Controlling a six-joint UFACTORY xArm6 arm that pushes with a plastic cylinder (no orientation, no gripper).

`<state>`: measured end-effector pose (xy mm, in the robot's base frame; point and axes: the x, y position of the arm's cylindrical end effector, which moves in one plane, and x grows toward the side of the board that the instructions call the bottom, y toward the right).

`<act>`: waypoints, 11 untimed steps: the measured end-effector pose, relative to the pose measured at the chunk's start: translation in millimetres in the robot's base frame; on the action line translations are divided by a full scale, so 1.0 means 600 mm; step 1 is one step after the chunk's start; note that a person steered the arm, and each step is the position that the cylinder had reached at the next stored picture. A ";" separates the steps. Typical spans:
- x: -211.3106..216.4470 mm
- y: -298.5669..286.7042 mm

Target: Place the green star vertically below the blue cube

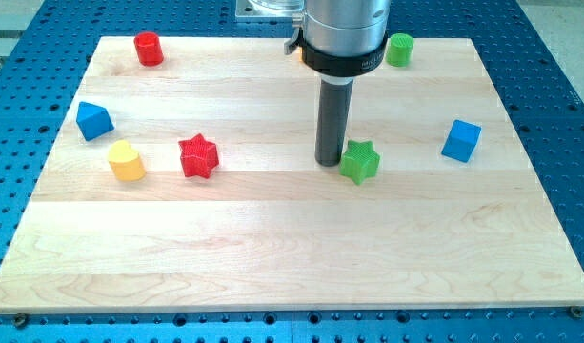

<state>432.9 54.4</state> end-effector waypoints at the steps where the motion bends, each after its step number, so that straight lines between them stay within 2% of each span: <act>1: 0.011 0.113; 2: 0.139 0.169; 3: 0.026 0.106; 4: 0.072 0.014; 5: 0.144 0.130; 6: 0.159 0.164; 7: 0.145 0.164; 8: 0.125 0.213; 9: 0.159 0.234; 11: 0.171 0.228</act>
